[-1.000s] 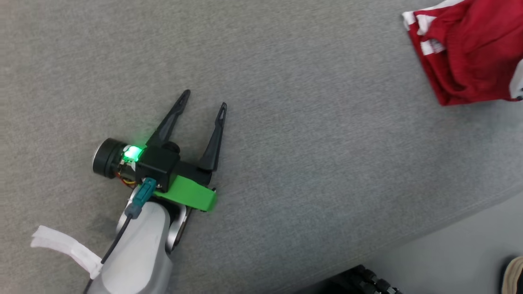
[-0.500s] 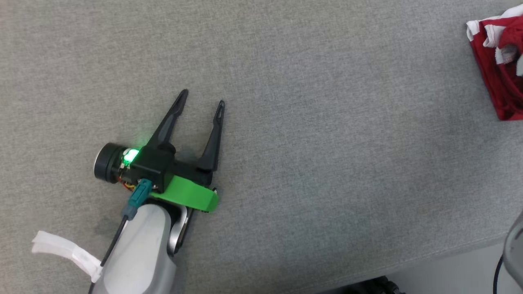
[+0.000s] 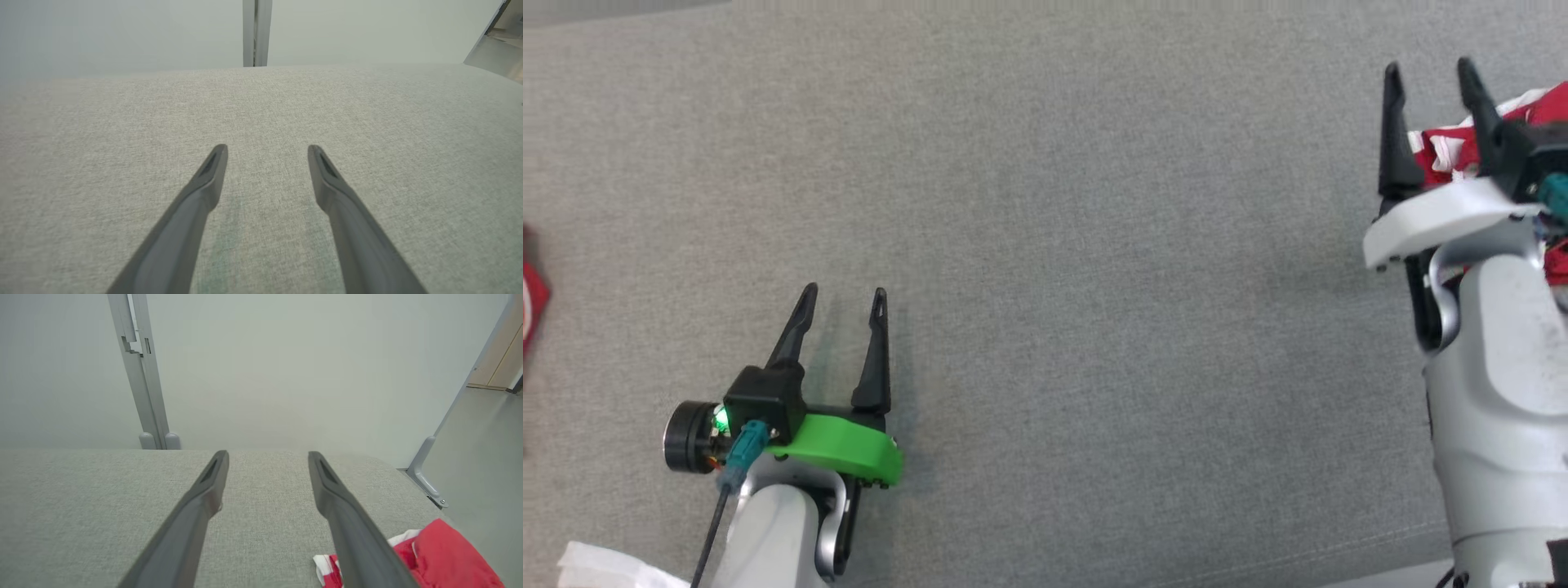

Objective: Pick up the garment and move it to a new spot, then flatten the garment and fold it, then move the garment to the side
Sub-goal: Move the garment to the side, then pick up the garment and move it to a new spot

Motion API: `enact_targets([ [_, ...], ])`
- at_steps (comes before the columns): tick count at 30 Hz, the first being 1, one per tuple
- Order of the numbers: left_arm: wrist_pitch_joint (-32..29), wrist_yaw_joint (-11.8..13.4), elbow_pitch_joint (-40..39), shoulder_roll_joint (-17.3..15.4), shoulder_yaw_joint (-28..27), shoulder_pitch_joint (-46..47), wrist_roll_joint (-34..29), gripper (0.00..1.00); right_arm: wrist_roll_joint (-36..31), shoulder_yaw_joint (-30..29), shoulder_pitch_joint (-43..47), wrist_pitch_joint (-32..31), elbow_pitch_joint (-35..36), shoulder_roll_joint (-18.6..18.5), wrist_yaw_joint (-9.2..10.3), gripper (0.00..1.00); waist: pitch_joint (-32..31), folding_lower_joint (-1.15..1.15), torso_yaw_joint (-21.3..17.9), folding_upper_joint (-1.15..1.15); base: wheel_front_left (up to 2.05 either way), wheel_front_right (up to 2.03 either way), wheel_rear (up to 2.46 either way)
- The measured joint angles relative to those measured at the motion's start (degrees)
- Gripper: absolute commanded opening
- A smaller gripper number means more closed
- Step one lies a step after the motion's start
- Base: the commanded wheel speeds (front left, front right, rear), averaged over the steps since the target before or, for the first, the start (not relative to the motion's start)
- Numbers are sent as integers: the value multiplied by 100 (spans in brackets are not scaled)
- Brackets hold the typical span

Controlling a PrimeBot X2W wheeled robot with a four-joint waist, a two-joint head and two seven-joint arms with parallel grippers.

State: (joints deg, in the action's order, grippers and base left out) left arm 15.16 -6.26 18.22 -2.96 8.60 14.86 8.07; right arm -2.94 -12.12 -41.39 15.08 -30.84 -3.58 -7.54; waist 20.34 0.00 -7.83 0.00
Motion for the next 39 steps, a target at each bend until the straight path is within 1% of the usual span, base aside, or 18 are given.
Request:
enact_targets([
  [7,-1,151,114,8,-240,-306,158,100,401,501,982,0,54,70,1,100,-580,0,204,0,0,0,0],
  [11,0,232,197,8,-354,-536,215,100,739,783,1532,0,126,82,0,100,-904,0,324,0,0,0,0],
  [15,-1,283,285,9,-450,-737,250,100,953,832,1996,0,302,77,0,100,-1194,0,428,0,0,0,0],
  [22,-1,335,318,10,-493,-1140,247,100,1109,999,2687,0,450,77,0,100,-1655,0,552,0,0,0,0],
  [30,-1,428,182,11,-515,-1389,339,100,1195,1134,3070,0,625,78,1,100,-1986,0,644,0,0,0,0],
  [35,-1,436,155,11,-498,-1439,416,100,1179,1229,3121,0,659,75,1,100,-1990,0,730,0,0,0,0],
  [39,-1,478,164,13,-499,-1423,521,100,1126,1336,3119,0,697,76,0,100,-1938,0,879,0,0,0,0],
])
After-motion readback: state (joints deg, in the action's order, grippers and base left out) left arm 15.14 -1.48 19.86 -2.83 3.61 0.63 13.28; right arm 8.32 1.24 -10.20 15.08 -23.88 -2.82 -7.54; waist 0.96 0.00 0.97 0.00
